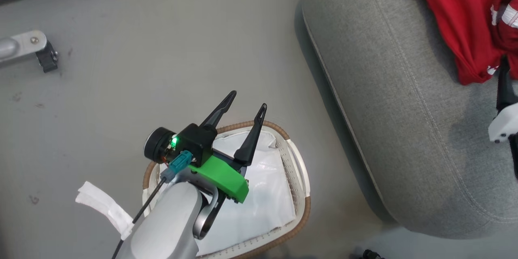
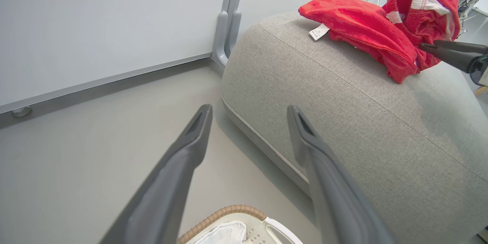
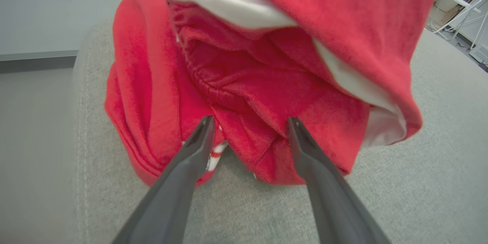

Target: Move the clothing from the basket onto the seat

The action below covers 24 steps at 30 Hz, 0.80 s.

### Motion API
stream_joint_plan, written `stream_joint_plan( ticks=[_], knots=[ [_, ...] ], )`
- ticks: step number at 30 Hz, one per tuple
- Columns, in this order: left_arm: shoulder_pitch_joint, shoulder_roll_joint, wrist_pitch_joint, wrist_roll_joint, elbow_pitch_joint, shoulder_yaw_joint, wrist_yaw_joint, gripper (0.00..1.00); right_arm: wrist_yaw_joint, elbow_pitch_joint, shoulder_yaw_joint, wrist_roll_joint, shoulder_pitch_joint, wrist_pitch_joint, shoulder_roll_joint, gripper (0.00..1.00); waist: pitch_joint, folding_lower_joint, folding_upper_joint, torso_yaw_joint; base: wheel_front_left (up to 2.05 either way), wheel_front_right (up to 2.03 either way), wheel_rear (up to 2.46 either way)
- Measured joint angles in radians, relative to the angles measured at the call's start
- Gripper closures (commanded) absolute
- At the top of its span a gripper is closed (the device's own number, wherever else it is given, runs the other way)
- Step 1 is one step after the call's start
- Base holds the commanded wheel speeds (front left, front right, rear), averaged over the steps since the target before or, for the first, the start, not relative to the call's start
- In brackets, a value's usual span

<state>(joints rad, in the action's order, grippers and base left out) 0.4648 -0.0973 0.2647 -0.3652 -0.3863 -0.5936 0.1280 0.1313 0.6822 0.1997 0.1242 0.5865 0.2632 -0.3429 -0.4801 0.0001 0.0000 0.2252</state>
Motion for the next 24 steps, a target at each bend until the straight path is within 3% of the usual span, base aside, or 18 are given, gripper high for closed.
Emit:
stream_joint_plan(
  ticks=[6, 13, 24],
  knots=[
    [-0.068, 0.017, 0.0, 0.005, -0.001, 0.058, 0.0, 0.0, 0.0, -0.062, -0.028, 0.029, -0.152, 0.0, 0.03, 0.0, 0.091, -0.0001, 0.0, 0.008, 0.0, 0.0, 0.0],
    [-0.149, 0.032, 0.0, 0.027, 0.014, 0.145, 0.0, 0.0, 0.0, -0.163, -0.098, 0.076, -0.235, 0.0, 0.114, 0.0, 0.19, -0.0002, 0.0, -0.012, 0.0, 0.0, 0.0],
    [-0.248, 0.046, 0.0, 0.122, 0.064, 0.365, -0.006, 0.0, 0.0, -0.263, -0.171, 0.103, -0.24, 0.0, 0.19, 0.0, 0.274, -0.0002, 0.0, -0.136, 0.0, 0.0, 0.0]
  ],
)
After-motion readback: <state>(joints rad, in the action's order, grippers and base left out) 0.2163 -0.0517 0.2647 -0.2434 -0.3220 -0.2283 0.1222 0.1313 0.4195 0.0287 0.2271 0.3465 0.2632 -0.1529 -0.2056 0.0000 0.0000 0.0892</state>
